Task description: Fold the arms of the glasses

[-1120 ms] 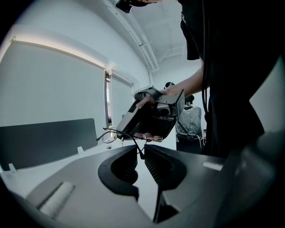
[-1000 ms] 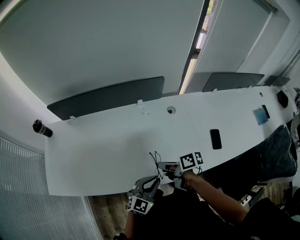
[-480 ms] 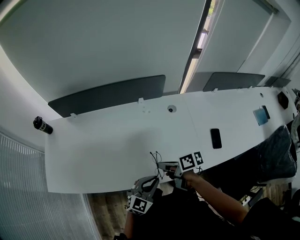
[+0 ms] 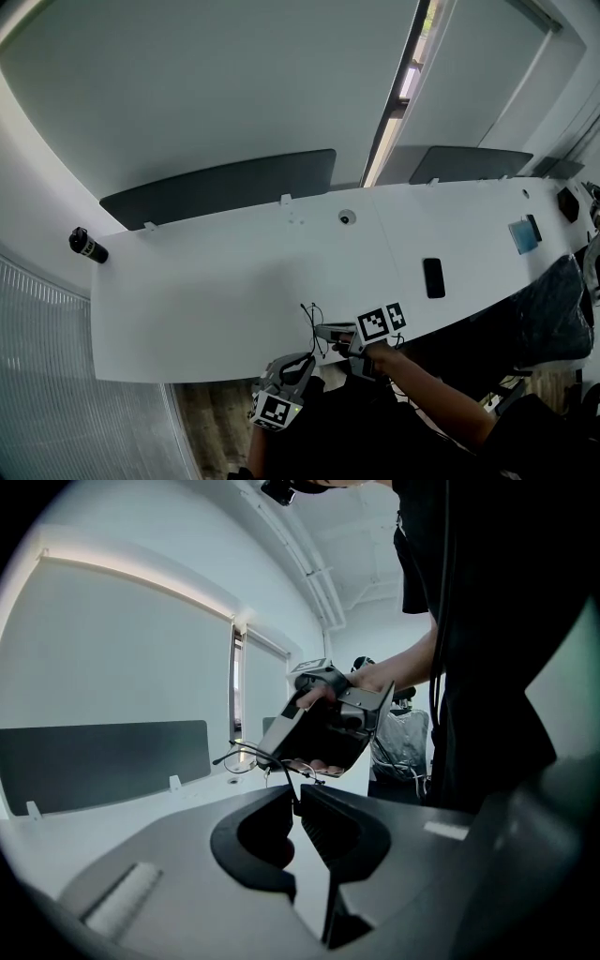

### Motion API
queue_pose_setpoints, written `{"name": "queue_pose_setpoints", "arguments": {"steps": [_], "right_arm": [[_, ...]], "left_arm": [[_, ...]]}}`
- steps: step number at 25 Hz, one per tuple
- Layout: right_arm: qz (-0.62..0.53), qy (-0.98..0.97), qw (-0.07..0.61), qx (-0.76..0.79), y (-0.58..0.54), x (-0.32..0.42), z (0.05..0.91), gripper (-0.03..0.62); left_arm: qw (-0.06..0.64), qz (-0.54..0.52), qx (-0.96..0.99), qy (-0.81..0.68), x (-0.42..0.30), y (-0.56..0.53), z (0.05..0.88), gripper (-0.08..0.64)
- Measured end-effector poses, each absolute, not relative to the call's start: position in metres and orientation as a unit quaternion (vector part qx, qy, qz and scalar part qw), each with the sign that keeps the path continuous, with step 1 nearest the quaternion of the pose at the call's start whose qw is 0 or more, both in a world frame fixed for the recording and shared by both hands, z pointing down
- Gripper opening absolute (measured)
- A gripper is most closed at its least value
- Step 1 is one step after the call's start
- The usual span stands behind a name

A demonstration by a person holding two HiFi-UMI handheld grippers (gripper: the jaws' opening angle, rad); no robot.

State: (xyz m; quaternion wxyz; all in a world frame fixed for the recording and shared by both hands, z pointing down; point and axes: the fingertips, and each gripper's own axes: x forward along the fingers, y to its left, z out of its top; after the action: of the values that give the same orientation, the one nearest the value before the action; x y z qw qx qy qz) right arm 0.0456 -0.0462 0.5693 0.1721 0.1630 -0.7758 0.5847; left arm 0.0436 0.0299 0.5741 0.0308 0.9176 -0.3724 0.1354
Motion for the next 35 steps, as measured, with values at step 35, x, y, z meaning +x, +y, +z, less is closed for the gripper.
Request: {"name": "queue_pose_setpoints", "arguments": {"steps": [35], "right_arm": [[0.518,-0.793,0.262,0.187,-0.041,0.096,0.594,0.018]], "left_arm": [[0.036,0.122,0.926,-0.355,0.039,0.024,0.57,0.028]]}}
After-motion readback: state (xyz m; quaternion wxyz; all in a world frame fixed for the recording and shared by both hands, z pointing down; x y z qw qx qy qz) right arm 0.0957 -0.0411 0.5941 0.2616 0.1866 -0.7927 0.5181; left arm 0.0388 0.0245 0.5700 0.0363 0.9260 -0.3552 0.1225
